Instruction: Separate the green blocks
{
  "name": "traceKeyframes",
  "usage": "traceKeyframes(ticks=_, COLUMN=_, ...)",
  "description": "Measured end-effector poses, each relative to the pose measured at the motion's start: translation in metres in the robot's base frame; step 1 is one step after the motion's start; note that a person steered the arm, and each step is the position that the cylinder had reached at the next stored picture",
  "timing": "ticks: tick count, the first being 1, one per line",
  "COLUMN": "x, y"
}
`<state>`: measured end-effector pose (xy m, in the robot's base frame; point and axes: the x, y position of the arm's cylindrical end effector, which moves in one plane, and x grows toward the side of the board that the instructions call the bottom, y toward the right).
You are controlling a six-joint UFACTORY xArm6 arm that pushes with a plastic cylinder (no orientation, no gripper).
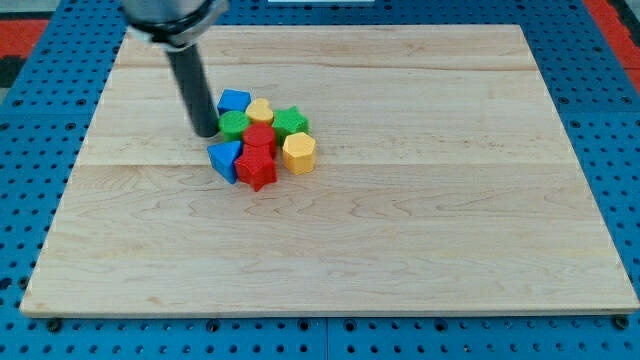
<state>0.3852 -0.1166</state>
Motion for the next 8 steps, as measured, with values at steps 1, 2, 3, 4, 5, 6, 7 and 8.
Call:
traceKeyframes(ticks=1, x=0.000, y=0.053)
traceKeyframes(ticks=2, x=0.000, y=0.060)
traceKeyframes(ticks=3, x=0.000, y=0.041)
traceKeyframes(ticks=4, x=-0.002, y=0.075)
traceKeyframes(ticks=5, x=-0.001, y=0.111)
traceKeyframes(ticks=6, x=-0.001, y=0.111)
traceKeyframes(ticks=7, x=0.009, y=0.125)
traceKeyframes(ticks=8, x=0.011, y=0.176)
